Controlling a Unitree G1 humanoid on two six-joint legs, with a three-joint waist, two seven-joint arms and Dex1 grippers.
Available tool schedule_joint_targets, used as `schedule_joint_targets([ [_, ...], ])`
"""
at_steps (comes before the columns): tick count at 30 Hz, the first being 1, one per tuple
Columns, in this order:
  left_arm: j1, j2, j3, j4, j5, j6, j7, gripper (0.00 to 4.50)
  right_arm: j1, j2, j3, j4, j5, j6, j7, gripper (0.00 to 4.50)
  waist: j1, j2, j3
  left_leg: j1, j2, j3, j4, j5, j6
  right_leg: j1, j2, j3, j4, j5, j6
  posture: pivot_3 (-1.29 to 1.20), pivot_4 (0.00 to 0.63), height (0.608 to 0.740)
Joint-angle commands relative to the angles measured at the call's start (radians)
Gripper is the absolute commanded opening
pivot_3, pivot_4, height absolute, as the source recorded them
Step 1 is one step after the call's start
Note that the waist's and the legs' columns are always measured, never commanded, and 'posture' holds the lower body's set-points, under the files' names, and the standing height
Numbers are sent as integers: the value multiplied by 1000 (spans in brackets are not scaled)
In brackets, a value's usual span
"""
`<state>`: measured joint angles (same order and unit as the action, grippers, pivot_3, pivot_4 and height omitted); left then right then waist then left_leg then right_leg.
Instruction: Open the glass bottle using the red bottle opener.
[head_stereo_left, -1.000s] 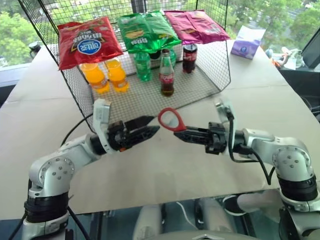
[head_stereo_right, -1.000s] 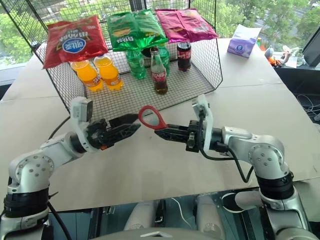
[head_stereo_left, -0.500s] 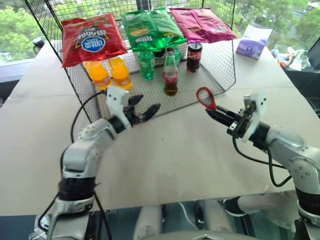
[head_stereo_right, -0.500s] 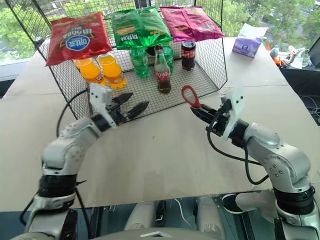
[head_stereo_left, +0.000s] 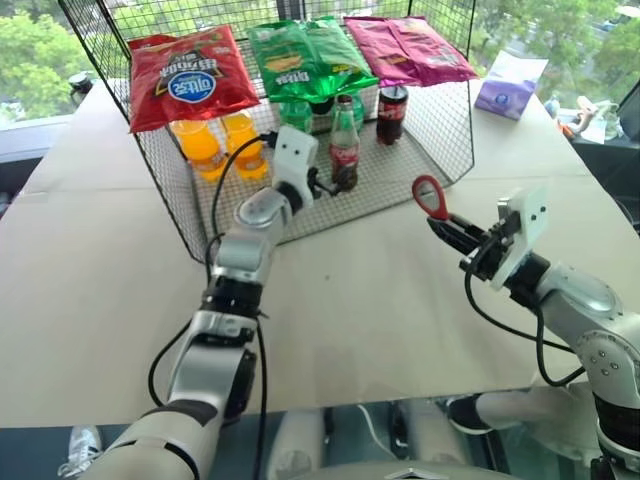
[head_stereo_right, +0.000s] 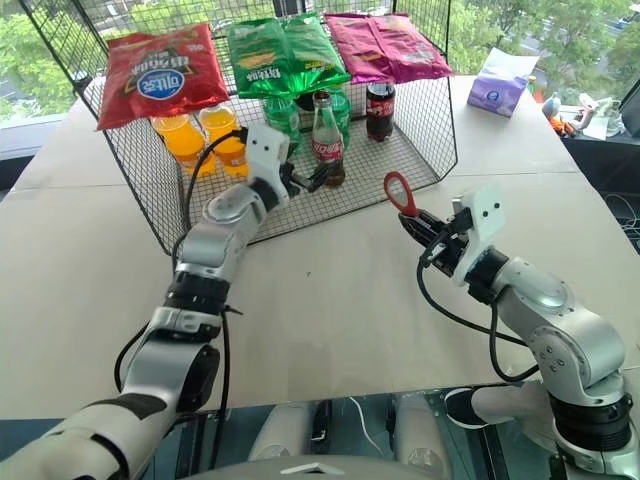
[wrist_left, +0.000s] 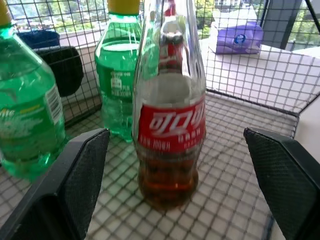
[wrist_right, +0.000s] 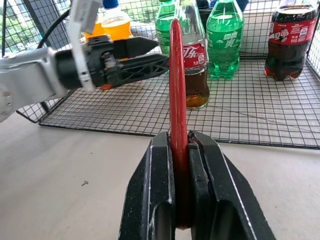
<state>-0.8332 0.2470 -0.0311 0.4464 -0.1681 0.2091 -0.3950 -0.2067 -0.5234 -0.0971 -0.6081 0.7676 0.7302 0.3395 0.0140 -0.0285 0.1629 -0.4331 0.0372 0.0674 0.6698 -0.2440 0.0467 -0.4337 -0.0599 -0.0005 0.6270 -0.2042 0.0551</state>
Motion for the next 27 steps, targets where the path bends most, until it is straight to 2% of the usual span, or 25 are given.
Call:
schedule_joint_targets([
  [1, -67, -21, 10, 73, 24, -72, 6, 4428, -6, 0, -31, -48, 6, -12, -8, 0, -1, 0, 0, 0, 0, 0, 0, 0, 0, 0, 0, 0, 0, 0, 0, 0, 150, 740],
  [23, -348, -106, 61, 549, 86, -241, 119, 4428, 3, 0, -31, -69, 15, 4, -28, 0, 0, 0, 0, 0, 0, 0, 1, 0, 0, 0, 1, 0, 0, 0, 1, 0, 150, 740],
  [26, -361, -109, 66, 580, 89, -260, 122, 3656, 4, 1, -31, -72, 16, 6, -33, 0, -1, 0, 0, 0, 0, 0, 1, 0, 0, 0, 1, 0, 1, 0, 1, 0, 150, 740],
  [27, -363, -109, 68, 587, 90, -265, 121, 3188, 7, 0, -32, -73, 17, 6, -34, 0, -1, 0, 0, 0, 0, 0, 1, 0, 0, 0, 1, 0, 1, 0, 1, 0, 150, 740],
])
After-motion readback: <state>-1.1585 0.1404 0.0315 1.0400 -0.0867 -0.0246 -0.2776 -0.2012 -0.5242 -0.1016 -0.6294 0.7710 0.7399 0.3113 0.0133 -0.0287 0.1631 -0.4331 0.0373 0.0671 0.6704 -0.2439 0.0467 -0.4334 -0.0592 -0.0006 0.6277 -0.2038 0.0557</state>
